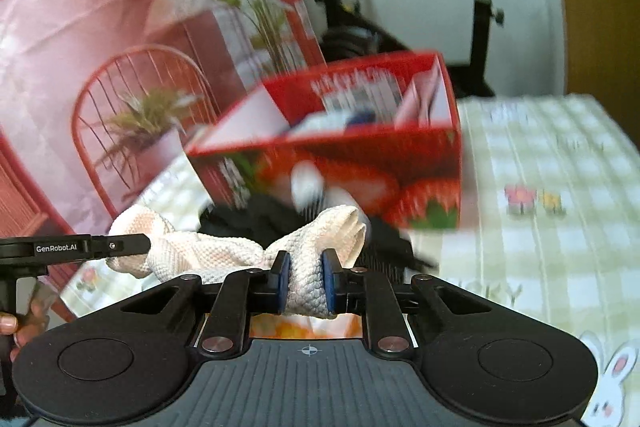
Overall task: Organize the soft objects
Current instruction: 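Lift the cream towel with both grippers and carry it over the box, then lower the cream towel into the red box and open both grippers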
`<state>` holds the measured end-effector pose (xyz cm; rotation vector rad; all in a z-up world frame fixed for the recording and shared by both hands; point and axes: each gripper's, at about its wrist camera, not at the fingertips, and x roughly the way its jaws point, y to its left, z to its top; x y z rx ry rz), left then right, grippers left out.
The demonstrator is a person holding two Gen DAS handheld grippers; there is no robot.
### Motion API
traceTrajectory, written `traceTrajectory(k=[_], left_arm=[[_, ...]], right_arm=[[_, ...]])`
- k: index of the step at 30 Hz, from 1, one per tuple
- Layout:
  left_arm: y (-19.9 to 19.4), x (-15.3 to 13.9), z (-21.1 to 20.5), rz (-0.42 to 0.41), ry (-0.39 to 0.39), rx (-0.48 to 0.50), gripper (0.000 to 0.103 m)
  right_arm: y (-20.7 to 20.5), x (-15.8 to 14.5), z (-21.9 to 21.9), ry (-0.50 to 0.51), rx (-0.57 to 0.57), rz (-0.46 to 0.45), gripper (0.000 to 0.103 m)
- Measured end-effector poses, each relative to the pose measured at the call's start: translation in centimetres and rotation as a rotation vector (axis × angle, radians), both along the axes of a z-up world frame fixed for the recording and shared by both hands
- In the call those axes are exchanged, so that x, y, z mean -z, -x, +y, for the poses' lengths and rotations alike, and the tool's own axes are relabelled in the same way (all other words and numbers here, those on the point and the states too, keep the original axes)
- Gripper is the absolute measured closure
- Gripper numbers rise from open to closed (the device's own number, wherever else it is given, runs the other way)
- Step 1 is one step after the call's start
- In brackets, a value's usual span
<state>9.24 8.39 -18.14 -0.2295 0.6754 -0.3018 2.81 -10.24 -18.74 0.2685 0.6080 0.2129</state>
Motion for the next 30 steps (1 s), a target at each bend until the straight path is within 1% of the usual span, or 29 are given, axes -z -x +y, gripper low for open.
traceTrajectory(k=[4, 7, 11, 16, 22, 26, 30], left_arm=[[-0.4, -2.6, -0.3, -0.076, -0.007, 0.013, 0.08], [-1.1, -3.9, -0.7, -0.102, 0.001, 0.019, 0.08], [-2.2, -4.9, -1.3, -0.128, 0.0, 0.026, 0.08], [-3.8, -5.9, -2.3, -0.147, -0.012, 0.033, 0.08], [-7.0, -6.9, -3.0, -0.163, -0.013, 0.023, 0.08], [-8.9, -7.4, -3.8, -0.182, -0.035, 0.024, 0.08], [-11.4, -7.2, -4.8, -0.17, -0.064, 0.029, 0.08]], right_arm=[[-0.9, -2.3, -0.2, 0.027, 0.001, -0.058, 0.087], [-1.8, -3.7, -0.6, 0.042, 0.005, -0.086, 0.087], [-3.1, -5.2, -1.1, 0.065, 0.004, -0.116, 0.087], [-5.0, -6.4, -1.7, 0.087, 0.005, -0.141, 0.087], [-8.2, -7.6, -2.5, 0.119, 0.008, -0.161, 0.087], [-10.8, -8.3, -2.9, 0.152, 0.014, -0.177, 0.087], [-13.6, -8.3, -3.2, 0.188, 0.016, -0.165, 0.087]])
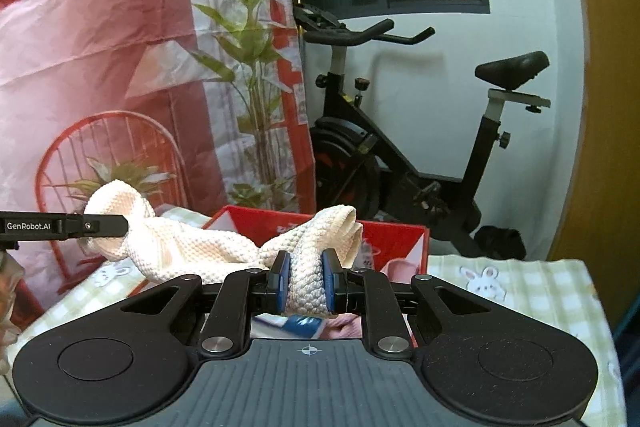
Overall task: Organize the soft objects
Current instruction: 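Lower the cream towel into the red box and open both grippers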
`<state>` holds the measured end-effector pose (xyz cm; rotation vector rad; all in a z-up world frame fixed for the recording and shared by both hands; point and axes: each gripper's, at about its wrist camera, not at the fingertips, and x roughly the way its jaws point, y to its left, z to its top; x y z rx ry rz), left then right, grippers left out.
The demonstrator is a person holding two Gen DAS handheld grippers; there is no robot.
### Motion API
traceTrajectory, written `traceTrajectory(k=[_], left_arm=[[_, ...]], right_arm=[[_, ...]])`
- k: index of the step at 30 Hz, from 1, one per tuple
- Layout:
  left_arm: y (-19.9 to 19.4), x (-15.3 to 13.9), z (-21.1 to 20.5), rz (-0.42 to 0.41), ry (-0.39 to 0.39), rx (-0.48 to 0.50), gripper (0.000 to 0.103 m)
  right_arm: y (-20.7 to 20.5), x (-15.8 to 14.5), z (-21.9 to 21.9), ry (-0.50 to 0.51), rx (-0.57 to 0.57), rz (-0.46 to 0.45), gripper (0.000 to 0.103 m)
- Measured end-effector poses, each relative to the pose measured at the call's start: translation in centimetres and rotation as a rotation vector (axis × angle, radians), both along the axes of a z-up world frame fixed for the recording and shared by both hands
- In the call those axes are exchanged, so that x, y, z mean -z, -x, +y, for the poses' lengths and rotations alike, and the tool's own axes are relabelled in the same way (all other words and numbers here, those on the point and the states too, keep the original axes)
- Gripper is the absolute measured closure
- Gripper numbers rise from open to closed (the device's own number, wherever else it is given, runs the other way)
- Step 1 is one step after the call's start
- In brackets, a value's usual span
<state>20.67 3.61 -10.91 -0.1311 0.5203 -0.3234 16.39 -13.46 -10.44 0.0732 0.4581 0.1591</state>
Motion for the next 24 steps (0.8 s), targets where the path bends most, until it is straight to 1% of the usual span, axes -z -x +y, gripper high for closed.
traceTrajectory(k=[7, 11, 14, 17, 24], left_arm=[[-4.7, 1.1, -1.3, 0.039, -0.046, -0.014, 0.081], [-7.4, 1.8, -2.2, 0.064, -0.084, -0.004, 0.081], [-9.3, 2.7, -2.7, 0.112, -0.102, 0.031, 0.081], [-10.8, 3.8, -3.5, 0.155, -0.146, 0.068, 0.081], [-13.8, 5.5, -3.9, 0.23, -0.178, 0.093, 0.081]], right_arm=[[-5.6, 1.7, -0.3, 0.066, 0.017, 0.049, 0.087], [-8.8, 2.8, 0.3, 0.145, 0.0, 0.076, 0.087], [-10.9, 3.6, 0.5, 0.172, -0.014, 0.103, 0.087], [-12.6, 4.6, 0.9, 0.195, -0.045, 0.145, 0.087], [-16.0, 6.5, 2.0, 0.268, -0.093, 0.216, 0.087]])
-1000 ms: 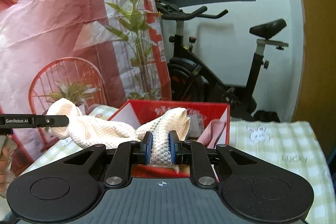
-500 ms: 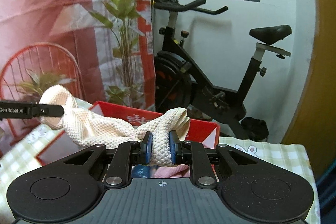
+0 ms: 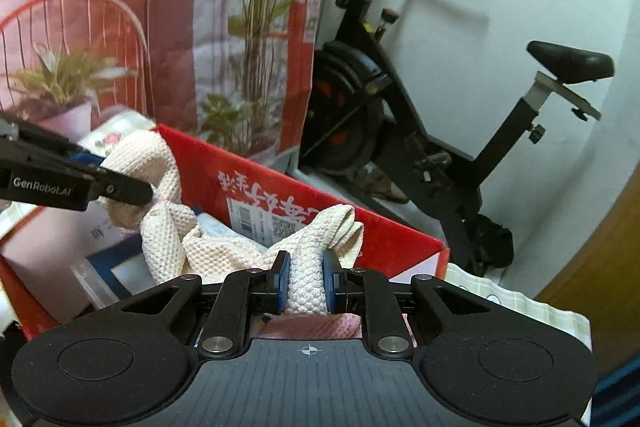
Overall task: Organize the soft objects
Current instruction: 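Lower the cream towel into the red box and open both grippers, then raise both grippers and move them down to the black gloves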
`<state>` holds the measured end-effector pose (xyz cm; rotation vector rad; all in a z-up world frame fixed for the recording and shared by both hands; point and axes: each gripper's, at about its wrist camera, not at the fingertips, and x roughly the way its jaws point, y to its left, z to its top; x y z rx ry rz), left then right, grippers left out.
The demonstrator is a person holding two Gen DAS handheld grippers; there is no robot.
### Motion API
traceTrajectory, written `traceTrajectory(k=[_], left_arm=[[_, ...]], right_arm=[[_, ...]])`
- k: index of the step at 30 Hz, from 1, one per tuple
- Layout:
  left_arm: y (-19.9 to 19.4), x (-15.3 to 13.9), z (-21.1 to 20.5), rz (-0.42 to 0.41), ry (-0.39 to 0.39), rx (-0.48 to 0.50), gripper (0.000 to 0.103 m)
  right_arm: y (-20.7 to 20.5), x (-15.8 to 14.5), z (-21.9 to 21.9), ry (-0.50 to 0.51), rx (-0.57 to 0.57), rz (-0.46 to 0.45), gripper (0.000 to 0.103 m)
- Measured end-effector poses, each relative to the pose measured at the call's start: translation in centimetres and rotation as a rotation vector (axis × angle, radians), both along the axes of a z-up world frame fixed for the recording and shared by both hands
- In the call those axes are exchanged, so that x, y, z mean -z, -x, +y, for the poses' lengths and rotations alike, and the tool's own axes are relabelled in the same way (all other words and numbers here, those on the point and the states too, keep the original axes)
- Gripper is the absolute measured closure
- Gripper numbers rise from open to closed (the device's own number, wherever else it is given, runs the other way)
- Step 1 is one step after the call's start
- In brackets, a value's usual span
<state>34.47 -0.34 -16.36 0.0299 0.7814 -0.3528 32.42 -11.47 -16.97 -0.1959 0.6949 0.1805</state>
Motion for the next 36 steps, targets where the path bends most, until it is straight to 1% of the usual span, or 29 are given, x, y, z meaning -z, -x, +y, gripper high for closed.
traceTrajectory(k=[4, 9, 15, 16, 17, 18, 19, 22, 23, 24, 25, 26, 27, 28, 29, 30, 32, 34, 36], left_arm=[[-1.4, 0.8, -0.8, 0.049, -0.037, 0.041, 0.08], [-2.2, 1.9, -1.0, 0.097, -0.064, 0.049, 0.08], [-2.6, 2.3, -1.1, 0.117, -0.083, 0.057, 0.08], [-2.7, 2.2, -1.0, 0.111, -0.078, 0.064, 0.077], [-2.7, 2.0, -1.1, 0.107, -0.077, 0.071, 0.074], [-2.6, 1.7, -1.1, 0.101, -0.077, 0.078, 0.065], [-2.4, 1.3, -1.2, 0.092, -0.075, 0.085, 0.054], [-1.6, 0.2, -1.0, 0.057, -0.062, 0.091, 0.04], [-1.3, -0.1, -0.9, 0.048, -0.062, 0.087, 0.038], [-1.0, -0.4, -0.8, 0.04, -0.06, 0.084, 0.033], [-0.8, -0.7, -0.7, 0.033, -0.055, 0.083, 0.029], [-0.4, -1.1, -0.5, 0.023, -0.049, 0.08, 0.026], [0.0, -1.5, -0.3, 0.012, -0.041, 0.078, 0.021], [0.5, -1.9, -0.1, 0.001, -0.03, 0.076, 0.014], [1.0, -2.2, 0.0, -0.007, -0.022, 0.072, 0.011], [1.5, -2.6, 0.2, -0.017, -0.011, 0.067, 0.007], [2.6, -3.4, 0.5, -0.033, -0.003, 0.059, 0.003], [3.5, -4.1, 0.7, -0.049, 0.009, 0.055, 0.002], [4.8, -4.8, 1.2, -0.067, 0.028, 0.047, 0.0]], right_arm=[[-1.5, 0.9, 0.4, 0.02, -0.027, 0.054, 0.087], [-2.9, 2.2, 1.1, 0.046, -0.04, 0.12, 0.087], [-3.3, 3.3, 1.3, 0.067, -0.039, 0.158, 0.087], [-3.3, 3.2, 1.3, 0.067, -0.035, 0.157, 0.084], [-3.4, 3.2, 1.2, 0.065, -0.03, 0.155, 0.076], [-3.3, 3.0, 1.2, 0.064, -0.025, 0.147, 0.071], [-3.1, 2.8, 1.2, 0.059, -0.023, 0.135, 0.067], [-2.3, 1.7, 0.7, 0.043, -0.014, 0.099, 0.065], [-2.0, 1.3, 0.7, 0.039, -0.009, 0.089, 0.062], [-1.7, 1.0, 0.6, 0.033, -0.008, 0.082, 0.059], [-1.3, 0.6, 0.6, 0.029, -0.007, 0.076, 0.054], [-0.9, 0.2, 0.5, 0.026, -0.005, 0.068, 0.05], [-0.4, -0.3, 0.6, 0.018, -0.003, 0.059, 0.048], [0.1, -0.7, 0.5, 0.008, 0.0, 0.048, 0.043], [0.6, -1.2, 0.5, -0.002, 0.008, 0.034, 0.034], [1.2, -1.7, 0.5, -0.017, 0.02, 0.015, 0.03], [2.4, -2.6, 0.1, -0.055, 0.046, -0.023, 0.01], [3.8, -3.4, -0.5, -0.105, 0.083, -0.055, 0.002], [5.0, -3.9, -1.0, -0.15, 0.109, -0.07, 0.001]])
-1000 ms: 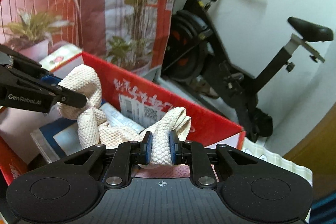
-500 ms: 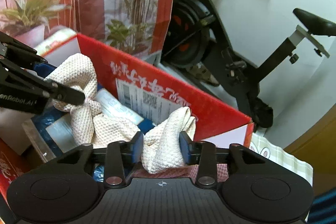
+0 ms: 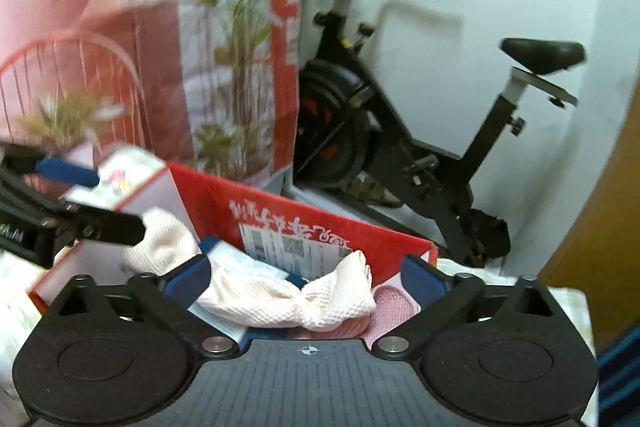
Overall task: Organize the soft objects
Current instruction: 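Raise both grippers and move them down to the black gloves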
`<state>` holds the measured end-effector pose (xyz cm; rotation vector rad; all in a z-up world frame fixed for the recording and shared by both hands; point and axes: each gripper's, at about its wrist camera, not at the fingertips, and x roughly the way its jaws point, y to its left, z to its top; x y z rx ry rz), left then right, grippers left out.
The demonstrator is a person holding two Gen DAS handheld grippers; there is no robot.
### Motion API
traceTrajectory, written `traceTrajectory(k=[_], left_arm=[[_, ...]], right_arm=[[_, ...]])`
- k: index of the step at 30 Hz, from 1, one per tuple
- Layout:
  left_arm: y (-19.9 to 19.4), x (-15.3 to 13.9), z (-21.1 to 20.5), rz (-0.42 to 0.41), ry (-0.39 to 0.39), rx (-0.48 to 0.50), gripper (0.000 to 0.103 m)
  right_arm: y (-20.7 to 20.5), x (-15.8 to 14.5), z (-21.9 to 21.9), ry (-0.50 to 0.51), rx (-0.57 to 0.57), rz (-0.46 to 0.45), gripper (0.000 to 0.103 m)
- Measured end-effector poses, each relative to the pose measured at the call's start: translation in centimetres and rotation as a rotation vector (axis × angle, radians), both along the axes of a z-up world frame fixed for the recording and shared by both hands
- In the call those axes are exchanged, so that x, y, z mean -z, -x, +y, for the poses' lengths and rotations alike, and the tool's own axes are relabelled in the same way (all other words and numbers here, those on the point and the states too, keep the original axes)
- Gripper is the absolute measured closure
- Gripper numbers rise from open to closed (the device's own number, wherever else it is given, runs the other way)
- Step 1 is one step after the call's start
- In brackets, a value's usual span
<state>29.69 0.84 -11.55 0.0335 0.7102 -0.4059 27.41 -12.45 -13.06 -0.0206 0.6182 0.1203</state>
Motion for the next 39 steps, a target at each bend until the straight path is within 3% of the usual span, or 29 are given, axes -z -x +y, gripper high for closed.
traceTrajectory(k=[9, 18, 28, 39], left_arm=[[5.8, -1.6, 1.4, -0.074, 0.031, -0.04, 0.0], [10.5, -2.0, 3.1, -0.131, 0.033, -0.086, 0.0], [14.7, -0.6, 4.5, -0.161, 0.051, -0.115, 0.0], [17.0, 2.7, 5.0, -0.132, 0.086, -0.17, 0.0]], right_arm=[[5.8, -1.2, -0.6, -0.127, 0.077, -0.101, 0.0], [11.1, -1.4, 0.0, -0.156, 0.088, -0.166, 0.0], [16.4, -0.2, 0.9, -0.161, 0.07, -0.22, 0.0], [20.3, 2.7, 1.9, -0.167, 0.097, -0.238, 0.0]])
